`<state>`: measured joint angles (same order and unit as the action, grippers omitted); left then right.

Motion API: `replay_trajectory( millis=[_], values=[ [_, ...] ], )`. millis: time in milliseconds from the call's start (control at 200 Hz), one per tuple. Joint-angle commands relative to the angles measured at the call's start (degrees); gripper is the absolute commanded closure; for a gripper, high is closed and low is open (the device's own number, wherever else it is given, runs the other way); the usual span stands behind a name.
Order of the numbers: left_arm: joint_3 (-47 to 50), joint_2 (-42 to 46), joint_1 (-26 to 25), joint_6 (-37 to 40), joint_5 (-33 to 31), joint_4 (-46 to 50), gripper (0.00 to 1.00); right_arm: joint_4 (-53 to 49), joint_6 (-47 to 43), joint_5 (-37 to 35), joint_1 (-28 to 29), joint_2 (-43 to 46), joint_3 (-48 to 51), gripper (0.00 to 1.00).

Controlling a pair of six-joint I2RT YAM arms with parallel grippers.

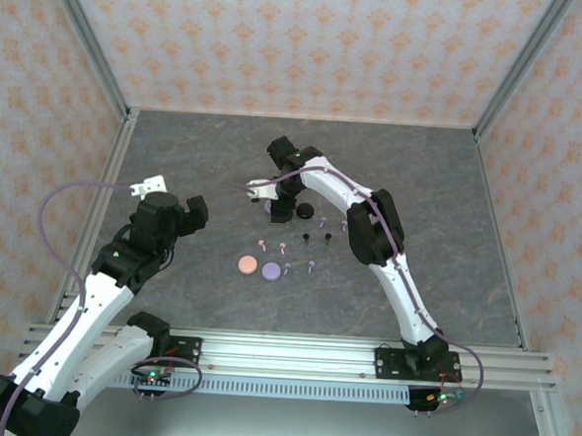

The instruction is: Insert wireless bluetooth earbuds into charging case

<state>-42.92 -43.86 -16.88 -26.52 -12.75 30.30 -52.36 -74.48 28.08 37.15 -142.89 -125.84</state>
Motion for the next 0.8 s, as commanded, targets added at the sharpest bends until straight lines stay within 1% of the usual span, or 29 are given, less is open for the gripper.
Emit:
replay_trajectory(
  millis=[0, 581, 796],
  values=[
    [0.44, 0.7, 0.0, 0.64, -2.27, 1.27, 0.0, -1.7, 0.11, -2.96, 0.03, 0.03, 1.04, 0.35],
    [0.07, 0.73, 0.01, 0.6, -2.2, 1.78, 0.0, -0.2, 0.82, -3.16, -0.58, 3.81, 7.21, 0.35],
    [0.0, 0.79, 0.01, 0.51, -2.13, 1.87, 0.0, -0.21, 0.91, -3.38, -0.56, 4.29, 7.64, 0.36]
  ],
)
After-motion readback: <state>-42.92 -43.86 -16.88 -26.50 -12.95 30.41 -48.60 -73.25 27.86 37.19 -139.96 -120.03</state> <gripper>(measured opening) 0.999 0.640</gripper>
